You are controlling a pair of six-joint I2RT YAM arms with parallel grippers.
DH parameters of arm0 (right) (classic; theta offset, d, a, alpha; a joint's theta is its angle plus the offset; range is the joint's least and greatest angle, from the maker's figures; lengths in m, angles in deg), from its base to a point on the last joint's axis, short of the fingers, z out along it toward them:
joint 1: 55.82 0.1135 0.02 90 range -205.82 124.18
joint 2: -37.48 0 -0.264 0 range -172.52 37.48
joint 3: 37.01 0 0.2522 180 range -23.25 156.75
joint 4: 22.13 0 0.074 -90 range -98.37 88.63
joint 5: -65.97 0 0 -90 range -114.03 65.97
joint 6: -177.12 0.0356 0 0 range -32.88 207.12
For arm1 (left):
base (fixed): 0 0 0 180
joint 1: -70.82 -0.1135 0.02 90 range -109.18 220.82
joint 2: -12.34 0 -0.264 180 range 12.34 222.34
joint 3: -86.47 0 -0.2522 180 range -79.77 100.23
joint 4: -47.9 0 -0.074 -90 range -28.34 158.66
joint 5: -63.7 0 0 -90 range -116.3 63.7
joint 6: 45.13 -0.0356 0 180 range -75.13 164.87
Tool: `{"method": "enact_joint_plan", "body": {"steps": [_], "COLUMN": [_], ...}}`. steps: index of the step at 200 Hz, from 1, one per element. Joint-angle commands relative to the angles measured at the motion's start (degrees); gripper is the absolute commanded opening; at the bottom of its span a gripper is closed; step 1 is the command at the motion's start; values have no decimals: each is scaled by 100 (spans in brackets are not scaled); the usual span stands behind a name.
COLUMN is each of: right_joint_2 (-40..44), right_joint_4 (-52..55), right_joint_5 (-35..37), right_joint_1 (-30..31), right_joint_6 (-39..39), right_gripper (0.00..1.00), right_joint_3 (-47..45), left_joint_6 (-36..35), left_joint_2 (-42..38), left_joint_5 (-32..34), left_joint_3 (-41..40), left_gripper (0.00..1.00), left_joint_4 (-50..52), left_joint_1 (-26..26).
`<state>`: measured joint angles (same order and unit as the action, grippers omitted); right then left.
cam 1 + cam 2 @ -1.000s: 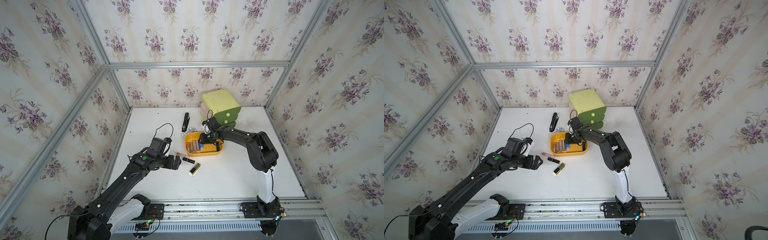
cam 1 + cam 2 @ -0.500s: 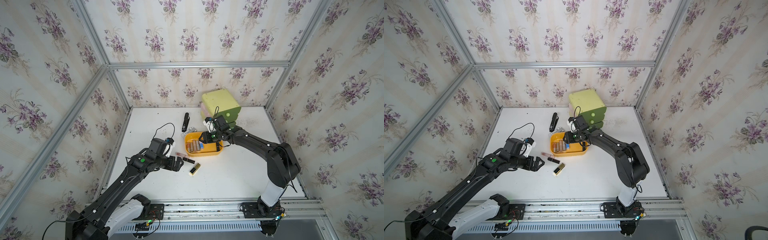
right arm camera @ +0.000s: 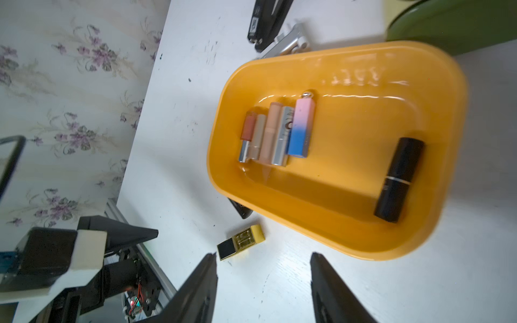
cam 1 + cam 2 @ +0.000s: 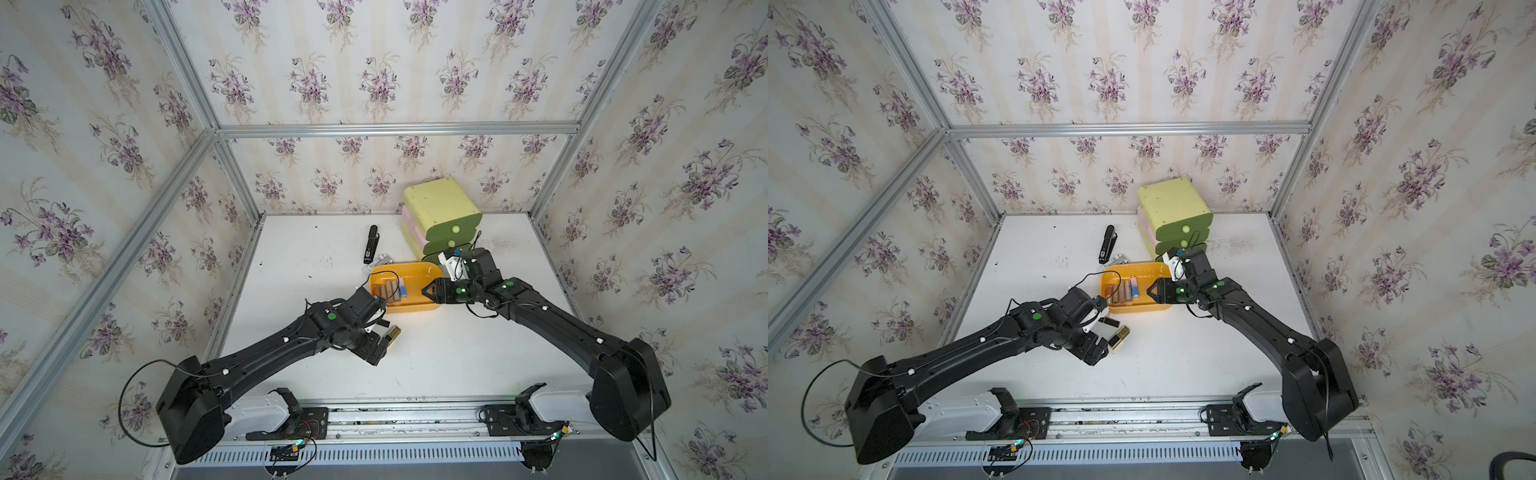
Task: Put the lipstick into the storage box
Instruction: Pick up the lipstick at the center of the board.
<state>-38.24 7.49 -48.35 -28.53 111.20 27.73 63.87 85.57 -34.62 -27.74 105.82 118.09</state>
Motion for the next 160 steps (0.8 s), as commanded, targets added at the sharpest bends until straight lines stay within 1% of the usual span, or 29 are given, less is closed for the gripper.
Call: {"method": "enact_joint_plan", "body": {"steps": [1,17,26,67,117,144,160], "right_joint_2": [216,315,354,444,493,506,515], "right_joint_4": [-284,-304,-316,-347,-379,-390,-402], "right_joint_5": [-345,-371,-389,-474,-625,-677,-697], "right_joint_1": [-188,-254,-276,-390,-558,-633,-657], "right_joint_6": [150,137,131,39,-62,-93,-88], "right_gripper": [57,57,57,57,58,58,58], "right_joint_3": [-245,-383,-439,-598,-707,-772,-793], "left_joint_6": [67,67,90,148,208,182,148], "left_joint_2": [430,731,1064,1816,2391,2595,2701], "left_joint_5": [334,376,424,583,676,612,603], "left_joint_3": [213,383,455,860,1100,1116,1149], "left_gripper": [91,89,88,81,72,71,69], "left_joint_4": [-16,-23,-23,48,22,-84,-111], "left_joint_1": [186,303,339,526,581,580,582]}}
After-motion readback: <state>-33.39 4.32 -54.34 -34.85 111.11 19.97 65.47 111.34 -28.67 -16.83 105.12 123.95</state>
